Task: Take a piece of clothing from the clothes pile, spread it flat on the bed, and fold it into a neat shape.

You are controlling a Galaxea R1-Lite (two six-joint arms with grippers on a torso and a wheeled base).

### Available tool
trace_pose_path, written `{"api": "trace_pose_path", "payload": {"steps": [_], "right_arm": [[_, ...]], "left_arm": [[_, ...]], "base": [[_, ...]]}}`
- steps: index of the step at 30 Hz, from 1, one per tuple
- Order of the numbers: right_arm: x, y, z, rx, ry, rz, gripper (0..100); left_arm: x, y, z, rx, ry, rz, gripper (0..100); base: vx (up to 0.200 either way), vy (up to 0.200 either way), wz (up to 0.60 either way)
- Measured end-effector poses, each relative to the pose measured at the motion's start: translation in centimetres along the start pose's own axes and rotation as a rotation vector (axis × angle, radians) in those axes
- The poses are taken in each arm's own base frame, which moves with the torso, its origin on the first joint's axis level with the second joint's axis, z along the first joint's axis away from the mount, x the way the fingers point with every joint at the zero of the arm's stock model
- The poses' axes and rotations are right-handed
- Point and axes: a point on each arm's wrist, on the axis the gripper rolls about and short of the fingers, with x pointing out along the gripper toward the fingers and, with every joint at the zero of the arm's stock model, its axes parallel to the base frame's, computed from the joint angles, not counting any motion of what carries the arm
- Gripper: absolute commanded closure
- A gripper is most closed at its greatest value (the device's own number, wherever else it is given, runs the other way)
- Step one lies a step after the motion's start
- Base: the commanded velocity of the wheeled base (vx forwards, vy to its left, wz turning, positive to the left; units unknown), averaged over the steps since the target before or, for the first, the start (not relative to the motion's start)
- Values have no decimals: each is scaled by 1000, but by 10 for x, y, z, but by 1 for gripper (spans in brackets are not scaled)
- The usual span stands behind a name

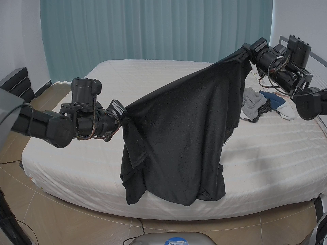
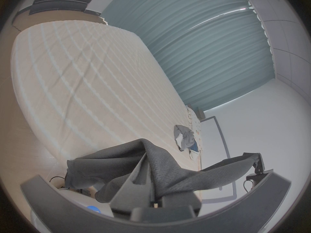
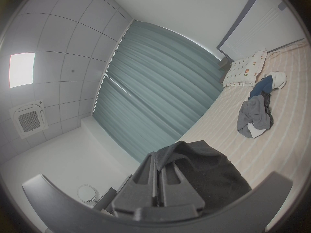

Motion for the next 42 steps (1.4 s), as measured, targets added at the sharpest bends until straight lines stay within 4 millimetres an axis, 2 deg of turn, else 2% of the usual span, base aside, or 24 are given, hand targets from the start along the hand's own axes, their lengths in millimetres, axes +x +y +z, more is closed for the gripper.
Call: {"api": "trace_pose_path", "payload": {"steps": [12, 20, 28, 29, 37, 42], "right_arm": [[19, -48, -45, -4, 34, -66, 100], [24, -84, -80, -9, 84, -118, 100], [28, -118, -120, -21, 130, -193, 100], [28, -121, -125, -23, 139, -202, 0], [28, -149, -163, -61, 213, -247, 0], [25, -171, -177, -87, 257, -308, 0]], "left_arm": [[56, 25, 4, -15, 2, 32, 100], [85, 42, -3, -20, 25, 64, 100], [104, 60, -11, -32, 30, 87, 100], [106, 62, -12, -36, 31, 90, 0], [121, 80, -20, -53, 43, 132, 0], [132, 93, -21, -51, -3, 194, 0]], "base": [[200, 0, 0], [0, 0, 0], [0, 0, 0], [0, 0, 0], [0, 0, 0], [0, 0, 0]]}}
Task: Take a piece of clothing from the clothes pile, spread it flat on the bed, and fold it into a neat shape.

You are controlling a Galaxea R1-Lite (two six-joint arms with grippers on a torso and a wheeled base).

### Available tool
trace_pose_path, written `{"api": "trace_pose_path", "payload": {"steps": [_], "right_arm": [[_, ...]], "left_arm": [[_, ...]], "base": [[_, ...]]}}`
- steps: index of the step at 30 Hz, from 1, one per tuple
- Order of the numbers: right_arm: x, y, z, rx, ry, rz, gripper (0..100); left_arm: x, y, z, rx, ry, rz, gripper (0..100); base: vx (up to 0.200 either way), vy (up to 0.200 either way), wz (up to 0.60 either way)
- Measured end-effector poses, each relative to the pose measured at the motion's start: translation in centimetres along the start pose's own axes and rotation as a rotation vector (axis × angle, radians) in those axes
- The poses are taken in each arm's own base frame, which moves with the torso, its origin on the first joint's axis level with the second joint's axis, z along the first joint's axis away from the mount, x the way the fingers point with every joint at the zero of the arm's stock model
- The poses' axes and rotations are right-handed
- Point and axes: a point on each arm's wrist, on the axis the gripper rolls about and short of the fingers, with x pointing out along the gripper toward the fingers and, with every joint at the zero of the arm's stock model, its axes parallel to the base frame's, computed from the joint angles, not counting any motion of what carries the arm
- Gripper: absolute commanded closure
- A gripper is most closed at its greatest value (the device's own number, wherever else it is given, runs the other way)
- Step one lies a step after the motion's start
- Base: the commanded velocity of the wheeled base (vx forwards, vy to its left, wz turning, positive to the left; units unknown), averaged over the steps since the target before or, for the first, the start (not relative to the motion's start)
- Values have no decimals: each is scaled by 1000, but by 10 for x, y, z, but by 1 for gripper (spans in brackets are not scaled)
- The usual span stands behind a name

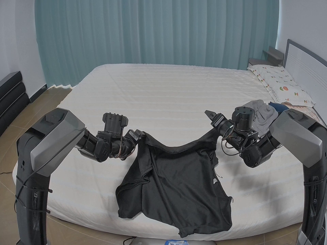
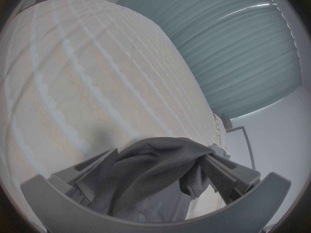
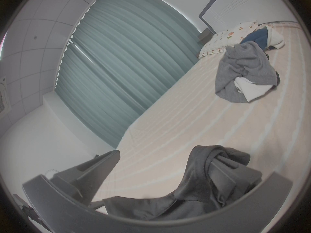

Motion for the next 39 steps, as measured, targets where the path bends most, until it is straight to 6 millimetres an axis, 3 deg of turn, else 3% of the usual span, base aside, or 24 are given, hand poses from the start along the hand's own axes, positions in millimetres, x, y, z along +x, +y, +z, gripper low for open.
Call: {"api": "trace_pose_path", "payload": {"steps": [5, 10, 17, 25, 32, 39], "right_arm": [[3, -21, -8, -21, 61, -101, 0], [6, -32, 7, -16, -7, -151, 0], [8, -34, 31, 12, -186, -61, 0], [9, -60, 22, 11, -160, -102, 0], [5, -73, 12, 18, -98, -120, 0], [-14, -81, 1, 96, -32, -167, 0]], "left_arm": [[7, 11, 3, -7, -6, 37, 0], [9, 18, 17, -19, -72, 64, 0], [10, 14, 41, -36, -190, 42, 0], [8, 3, 64, 3, -261, -1, 0], [2, 15, 59, 16, -175, 35, 0], [-7, 31, 34, 24, -19, 55, 0]], "base": [[0, 0, 0], [0, 0, 0], [0, 0, 0], [0, 0, 0], [0, 0, 0], [0, 0, 0]]}}
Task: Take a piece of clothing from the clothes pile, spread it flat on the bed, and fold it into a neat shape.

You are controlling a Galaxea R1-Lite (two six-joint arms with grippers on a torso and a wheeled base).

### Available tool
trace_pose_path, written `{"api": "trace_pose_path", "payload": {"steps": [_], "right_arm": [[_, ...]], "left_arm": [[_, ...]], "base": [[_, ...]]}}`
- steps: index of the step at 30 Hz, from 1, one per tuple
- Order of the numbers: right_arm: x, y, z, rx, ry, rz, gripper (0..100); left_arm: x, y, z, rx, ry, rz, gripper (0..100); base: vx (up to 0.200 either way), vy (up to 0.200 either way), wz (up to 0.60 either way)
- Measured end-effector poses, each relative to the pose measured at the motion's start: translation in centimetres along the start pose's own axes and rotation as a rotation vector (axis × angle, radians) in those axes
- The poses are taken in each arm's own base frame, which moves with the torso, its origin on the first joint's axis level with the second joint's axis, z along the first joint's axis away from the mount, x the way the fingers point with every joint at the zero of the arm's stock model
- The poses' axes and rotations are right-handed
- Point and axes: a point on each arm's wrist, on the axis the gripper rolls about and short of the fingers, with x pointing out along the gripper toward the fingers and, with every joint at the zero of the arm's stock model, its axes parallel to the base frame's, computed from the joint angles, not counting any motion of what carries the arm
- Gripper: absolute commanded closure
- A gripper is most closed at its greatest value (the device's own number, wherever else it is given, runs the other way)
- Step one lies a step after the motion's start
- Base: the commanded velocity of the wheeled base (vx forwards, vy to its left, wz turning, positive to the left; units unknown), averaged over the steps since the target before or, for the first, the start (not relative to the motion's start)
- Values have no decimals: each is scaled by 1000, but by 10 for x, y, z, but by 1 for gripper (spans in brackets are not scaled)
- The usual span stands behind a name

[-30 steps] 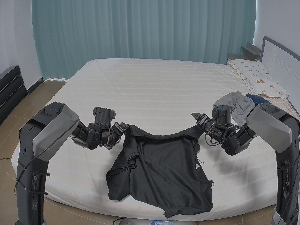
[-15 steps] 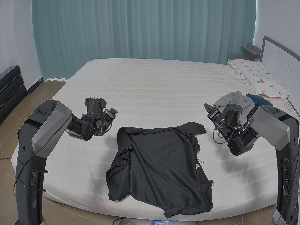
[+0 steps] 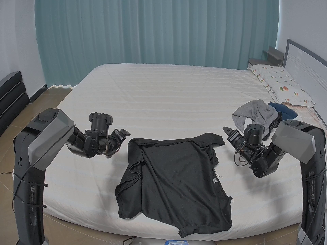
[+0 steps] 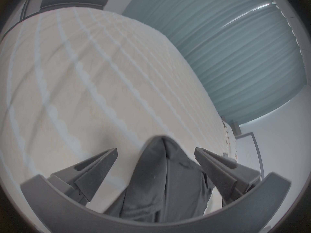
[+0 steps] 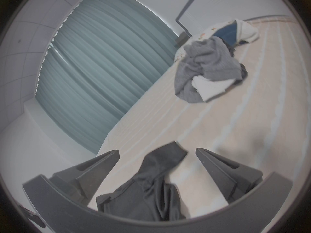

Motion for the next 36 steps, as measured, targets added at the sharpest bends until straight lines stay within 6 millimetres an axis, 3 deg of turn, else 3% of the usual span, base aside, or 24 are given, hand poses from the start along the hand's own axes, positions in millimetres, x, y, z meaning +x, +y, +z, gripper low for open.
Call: {"api": "trace_pose_path", "payload": {"steps": [6, 13, 34, 35, 36], "right_arm": [[-20, -4, -2, 131, 61, -19, 0], [-35, -6, 1, 224, 104, -8, 0], [-52, -2, 1, 208, 93, 25, 0], [-52, -2, 1, 208, 94, 26, 0], [-52, -2, 1, 208, 94, 26, 0]], "left_arm": [[-5, 4, -27, 22, 79, 26, 0], [-5, -10, -54, 72, 101, 24, 0], [10, -9, -61, 199, -11, 107, 0], [11, -9, -62, 203, -9, 109, 100], [12, -8, -63, 206, -7, 110, 100]], "base": [[0, 0, 0], [0, 0, 0], [0, 0, 0], [0, 0, 0], [0, 0, 0]]}}
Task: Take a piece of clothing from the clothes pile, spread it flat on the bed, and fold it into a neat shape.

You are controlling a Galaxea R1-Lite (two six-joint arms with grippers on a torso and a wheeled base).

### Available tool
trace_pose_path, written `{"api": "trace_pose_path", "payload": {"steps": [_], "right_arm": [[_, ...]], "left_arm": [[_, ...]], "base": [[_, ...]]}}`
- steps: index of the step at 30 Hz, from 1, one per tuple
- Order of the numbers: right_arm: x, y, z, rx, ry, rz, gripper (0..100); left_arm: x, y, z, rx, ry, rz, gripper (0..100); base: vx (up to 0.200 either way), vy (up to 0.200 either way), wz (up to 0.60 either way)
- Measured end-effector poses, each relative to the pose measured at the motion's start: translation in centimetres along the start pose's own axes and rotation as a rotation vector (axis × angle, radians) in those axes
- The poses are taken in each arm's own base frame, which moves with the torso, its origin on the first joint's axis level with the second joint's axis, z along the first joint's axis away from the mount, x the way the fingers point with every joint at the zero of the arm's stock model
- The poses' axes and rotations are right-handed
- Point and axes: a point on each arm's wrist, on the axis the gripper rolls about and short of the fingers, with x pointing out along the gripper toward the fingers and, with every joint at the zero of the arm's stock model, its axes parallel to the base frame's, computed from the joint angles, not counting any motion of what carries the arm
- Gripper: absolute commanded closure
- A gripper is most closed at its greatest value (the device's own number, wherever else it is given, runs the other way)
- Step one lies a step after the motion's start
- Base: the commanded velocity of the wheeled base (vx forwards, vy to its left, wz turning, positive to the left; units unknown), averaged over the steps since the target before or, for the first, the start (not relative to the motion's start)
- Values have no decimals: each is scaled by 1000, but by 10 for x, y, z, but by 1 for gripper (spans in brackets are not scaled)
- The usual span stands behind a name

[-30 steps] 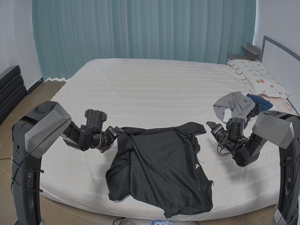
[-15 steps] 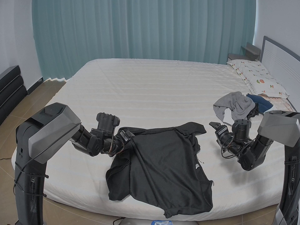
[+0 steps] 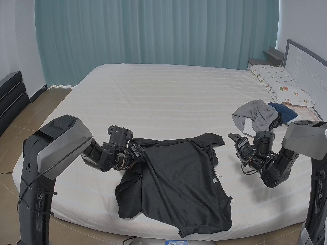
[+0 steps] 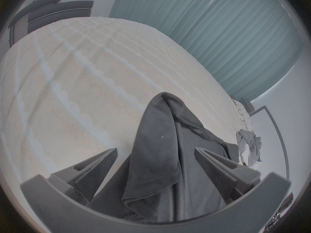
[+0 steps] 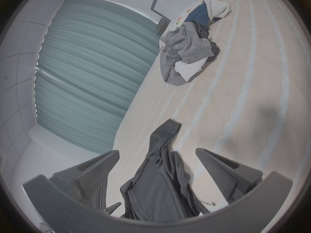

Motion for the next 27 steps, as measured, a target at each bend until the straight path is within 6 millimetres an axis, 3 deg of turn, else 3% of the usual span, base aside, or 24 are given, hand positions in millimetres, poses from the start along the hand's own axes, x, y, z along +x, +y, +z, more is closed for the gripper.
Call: {"api": "trace_pose_path", "payload": {"steps": [8, 21, 27], "right_arm": [[0, 0, 0, 0, 0, -2, 0], [0, 1, -5, -12, 12, 1, 0], [0, 1, -8, -30, 19, -1, 0]], "left_arm": [[11, 2, 6, -9, -51, 28, 100], [14, 5, 79, -165, -323, -68, 100], [17, 11, 95, -192, -427, -144, 100]], "base": [[0, 0, 0], [0, 0, 0], [0, 0, 0]]}}
